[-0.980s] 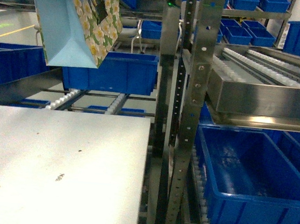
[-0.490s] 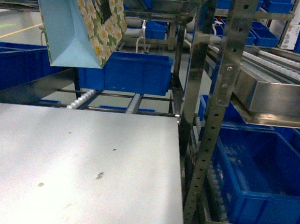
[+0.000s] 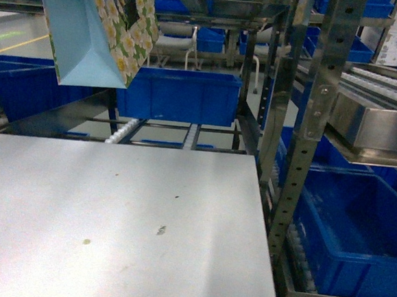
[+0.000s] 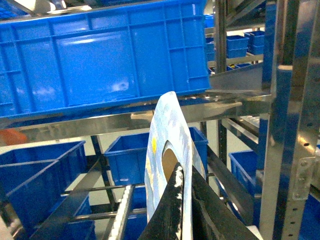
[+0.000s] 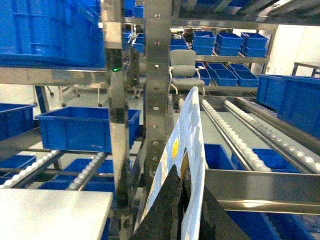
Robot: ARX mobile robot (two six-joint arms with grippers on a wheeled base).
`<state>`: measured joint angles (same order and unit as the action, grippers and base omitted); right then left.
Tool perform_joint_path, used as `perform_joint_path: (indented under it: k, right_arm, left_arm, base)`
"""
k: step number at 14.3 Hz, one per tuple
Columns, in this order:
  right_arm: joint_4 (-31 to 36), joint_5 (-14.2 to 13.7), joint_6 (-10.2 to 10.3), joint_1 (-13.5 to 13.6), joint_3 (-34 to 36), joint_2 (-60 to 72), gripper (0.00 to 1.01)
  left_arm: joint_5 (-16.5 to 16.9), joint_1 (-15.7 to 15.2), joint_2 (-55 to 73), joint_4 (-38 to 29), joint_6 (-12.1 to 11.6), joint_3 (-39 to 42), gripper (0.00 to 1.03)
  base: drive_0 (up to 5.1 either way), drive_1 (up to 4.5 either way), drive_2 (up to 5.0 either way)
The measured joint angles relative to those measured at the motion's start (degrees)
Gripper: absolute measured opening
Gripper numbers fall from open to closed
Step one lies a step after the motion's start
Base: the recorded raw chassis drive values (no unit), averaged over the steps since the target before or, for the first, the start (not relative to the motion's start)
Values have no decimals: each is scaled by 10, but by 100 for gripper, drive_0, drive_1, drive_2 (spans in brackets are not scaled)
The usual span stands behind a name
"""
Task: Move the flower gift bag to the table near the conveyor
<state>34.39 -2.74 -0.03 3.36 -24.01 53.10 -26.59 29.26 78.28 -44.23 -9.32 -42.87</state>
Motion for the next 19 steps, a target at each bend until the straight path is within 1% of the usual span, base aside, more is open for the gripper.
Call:
perform_joint_path:
  k: [2,11,13,16,19]
  right_arm:
    - [-2,0,0,0,0,1,3]
    - [-2,0,0,0,0,1,3]
    - [-2,0,0,0,0,0,3]
    - [0,5,0,0,0,1,3]
    - [-1,3,0,0,0,1,3]
  left_arm:
    - [0,0,0,3,0,0,2]
    - [0,0,0,2,0,0,2]
    - [0,0,0,1,0,0,2]
    - [-6,-7,0,2,0,0,2]
    - [1,1,0,3,0,0,2]
  base:
    - [-500,119,330]
    - [-502,243,243]
    - [-470,387,50]
    - [0,0,0]
    - [0,0,0]
